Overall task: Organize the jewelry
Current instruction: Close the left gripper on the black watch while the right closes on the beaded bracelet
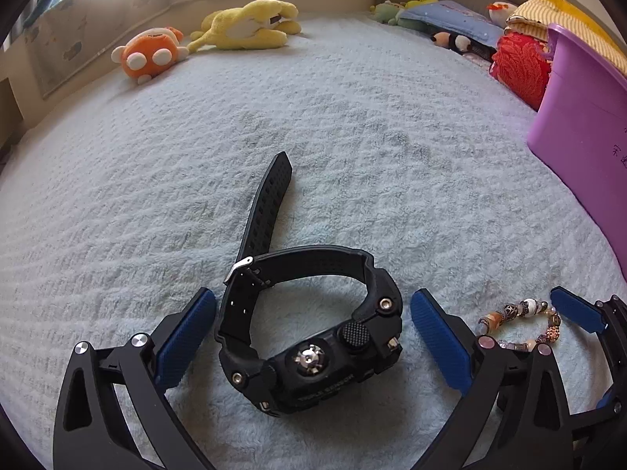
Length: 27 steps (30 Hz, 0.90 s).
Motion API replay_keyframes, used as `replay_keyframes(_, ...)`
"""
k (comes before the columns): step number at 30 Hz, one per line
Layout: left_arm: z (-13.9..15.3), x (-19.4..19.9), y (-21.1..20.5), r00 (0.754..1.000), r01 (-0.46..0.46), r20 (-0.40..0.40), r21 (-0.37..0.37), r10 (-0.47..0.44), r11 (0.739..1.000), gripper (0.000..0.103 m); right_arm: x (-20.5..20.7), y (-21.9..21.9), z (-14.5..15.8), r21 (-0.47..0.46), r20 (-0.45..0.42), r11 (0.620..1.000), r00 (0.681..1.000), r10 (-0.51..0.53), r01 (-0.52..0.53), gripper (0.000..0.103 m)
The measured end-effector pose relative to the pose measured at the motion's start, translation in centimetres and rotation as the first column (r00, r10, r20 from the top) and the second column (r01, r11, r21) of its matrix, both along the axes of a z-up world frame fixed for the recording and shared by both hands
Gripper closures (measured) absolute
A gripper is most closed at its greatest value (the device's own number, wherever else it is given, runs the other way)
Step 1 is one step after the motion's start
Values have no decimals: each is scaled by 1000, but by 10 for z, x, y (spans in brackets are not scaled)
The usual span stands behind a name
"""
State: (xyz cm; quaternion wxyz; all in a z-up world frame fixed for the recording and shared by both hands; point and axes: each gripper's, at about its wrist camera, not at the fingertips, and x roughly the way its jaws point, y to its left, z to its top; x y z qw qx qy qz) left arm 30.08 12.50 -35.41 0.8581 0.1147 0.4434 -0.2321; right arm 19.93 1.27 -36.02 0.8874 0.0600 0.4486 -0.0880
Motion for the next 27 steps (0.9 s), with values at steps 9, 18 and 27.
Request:
replay_keyframes(9, 3, -5, 4, 1000, -29, 7, -2, 29, 1000, 20, 1, 4, -1, -15, -5, 1000, 1000, 11, -11, 21)
replay_keyframes(18, 8, -14, 12, 997, -68, 41, -17, 68, 998, 35, -2, 11, 2, -33, 6, 998, 998, 57, -57, 38)
replay_keyframes(27, 17, -29, 16, 996, -63, 55, -26, 65, 998, 35, -16, 9, 10, 32, 42, 995, 995, 90, -91, 89)
